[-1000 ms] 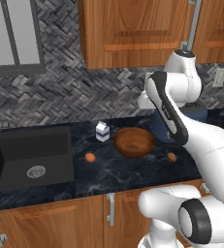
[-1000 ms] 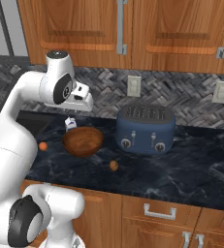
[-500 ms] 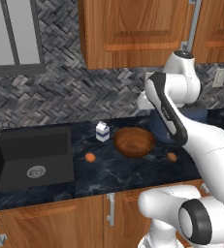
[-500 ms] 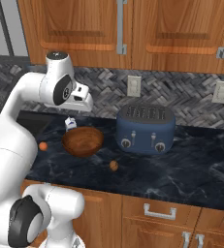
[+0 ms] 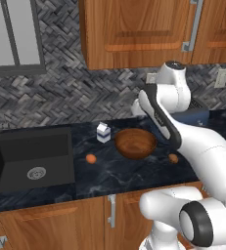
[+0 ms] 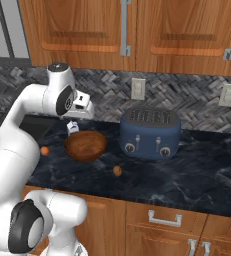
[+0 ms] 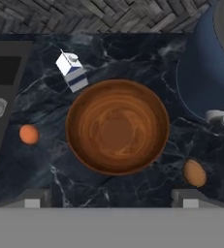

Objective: Gather the eggs and milk located in the vicinity of the sink area and place them right next to the bowl.

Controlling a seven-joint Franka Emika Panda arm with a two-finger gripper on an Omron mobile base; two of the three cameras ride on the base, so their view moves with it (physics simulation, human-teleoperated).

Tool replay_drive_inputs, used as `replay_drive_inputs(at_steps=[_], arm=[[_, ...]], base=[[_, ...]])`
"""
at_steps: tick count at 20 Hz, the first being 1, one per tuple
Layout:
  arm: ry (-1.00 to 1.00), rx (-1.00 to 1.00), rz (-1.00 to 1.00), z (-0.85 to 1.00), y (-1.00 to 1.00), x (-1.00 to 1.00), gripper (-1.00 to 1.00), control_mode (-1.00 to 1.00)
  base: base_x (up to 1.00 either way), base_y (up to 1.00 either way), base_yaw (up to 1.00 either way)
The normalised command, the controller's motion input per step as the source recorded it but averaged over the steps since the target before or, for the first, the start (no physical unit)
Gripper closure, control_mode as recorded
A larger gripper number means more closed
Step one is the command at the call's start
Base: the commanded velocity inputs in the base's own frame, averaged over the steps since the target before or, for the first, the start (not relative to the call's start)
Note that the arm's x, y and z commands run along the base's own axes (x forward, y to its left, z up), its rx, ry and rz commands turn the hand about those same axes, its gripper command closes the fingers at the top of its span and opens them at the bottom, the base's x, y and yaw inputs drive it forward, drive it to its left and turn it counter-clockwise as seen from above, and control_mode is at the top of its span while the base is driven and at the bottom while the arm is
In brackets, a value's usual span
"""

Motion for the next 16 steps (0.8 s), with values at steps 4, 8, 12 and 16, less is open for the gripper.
replay_drive_inputs(at_steps=[4,8,12,16], arm=[[0.02,-0.04,0.04,-0.17,0.42,0.39,-1.0,-1.0],[0.0,-0.09,0.05,-0.16,0.5,0.33,-1.0,-1.0],[0.0,-0.08,0.05,-0.27,0.49,0.3,-1.0,-1.0],[-0.02,-0.07,0.02,-0.42,0.53,0.21,-1.0,-1.0]], base=[[0.0,0.0,0.0],[0.0,0.0,0.0],[0.0,0.0,0.0],[0.0,0.0,0.0]])
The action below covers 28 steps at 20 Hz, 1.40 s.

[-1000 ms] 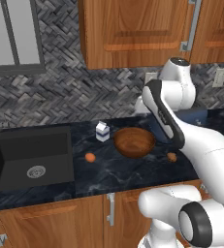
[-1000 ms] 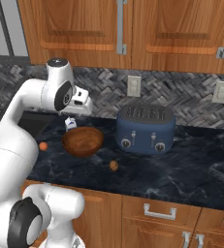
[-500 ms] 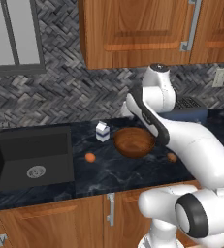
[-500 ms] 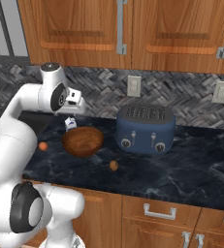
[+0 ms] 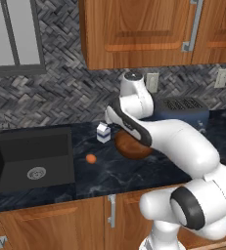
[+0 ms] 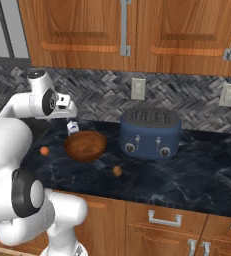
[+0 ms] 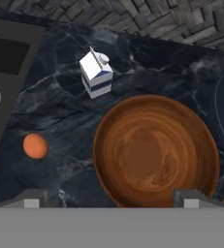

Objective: Gather the eggs and milk located in the vicinity of the sink area and place them right next to the bowl.

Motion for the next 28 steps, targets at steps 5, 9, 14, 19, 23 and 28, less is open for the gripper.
replay_drive_inputs(at_steps=[5,9,14,19,23,28], arm=[[-0.01,-0.03,0.0,-0.24,0.36,0.29,-1.0,-1.0],[0.0,0.0,0.0,-0.15,0.01,0.28,-1.0,-1.0],[0.0,0.01,0.0,-0.07,0.0,0.3,-1.0,-1.0],[0.03,0.03,0.0,-0.11,0.0,0.3,-1.0,-1.0],[0.03,0.03,0.0,-0.11,0.0,0.26,-1.0,-1.0],[0.0,0.04,0.0,-0.15,0.0,0.17,-1.0,-1.0]], base=[[0.0,0.0,0.0],[0.0,0.0,0.0],[0.0,0.0,0.0],[0.0,0.0,0.0],[0.0,0.0,0.0],[0.0,0.0,0.0]])
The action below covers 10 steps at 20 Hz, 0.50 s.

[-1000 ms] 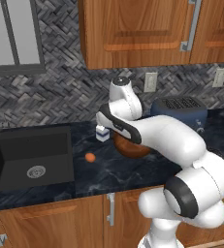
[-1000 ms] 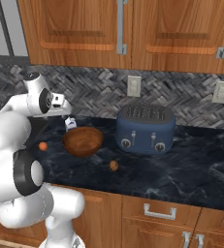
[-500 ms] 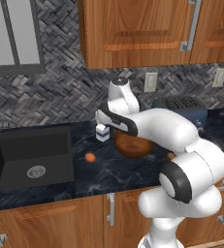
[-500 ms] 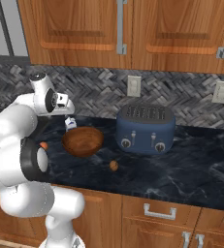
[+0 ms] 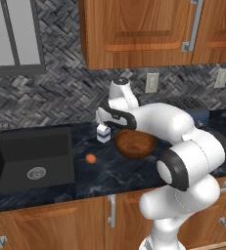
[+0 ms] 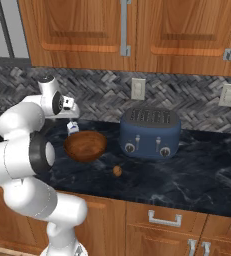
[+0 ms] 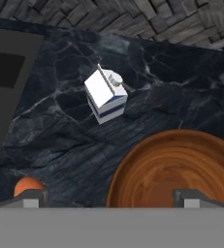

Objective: Gather the eggs and milk located in the vicinity of the sink area and place them right next to the bowl.

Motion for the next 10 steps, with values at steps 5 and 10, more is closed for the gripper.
replay_drive_inputs(at_steps=[5,10], arm=[[0.0,0.03,0.0,-0.16,0.0,0.18,-1.0,-1.0],[0.0,0.01,0.0,-0.1,0.02,0.17,-1.0,-1.0]], base=[[0.0,0.0,0.0],[0.0,0.0,0.0]])
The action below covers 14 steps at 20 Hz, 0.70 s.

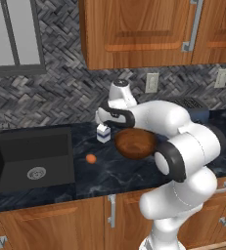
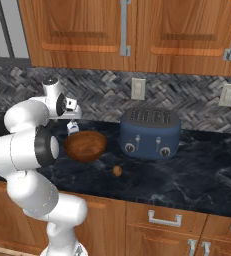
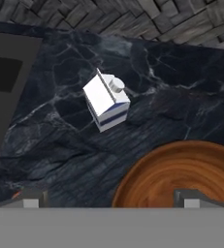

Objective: Gather the eggs and milk located in the vicinity of the sink area and place them right next to the bowl.

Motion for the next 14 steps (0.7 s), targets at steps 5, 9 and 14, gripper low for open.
replay_drive_inputs(at_steps=[5,9,14], arm=[[0.07,0.0,0.0,-0.01,0.04,0.26,-1.0,-1.0],[0.05,0.0,0.0,0.0,0.0,0.21,-1.0,-1.0],[0.02,0.0,0.0,-0.04,0.0,0.22,-1.0,-1.0]], base=[[0.0,0.0,0.0],[0.0,0.0,0.0],[0.0,0.0,0.0]])
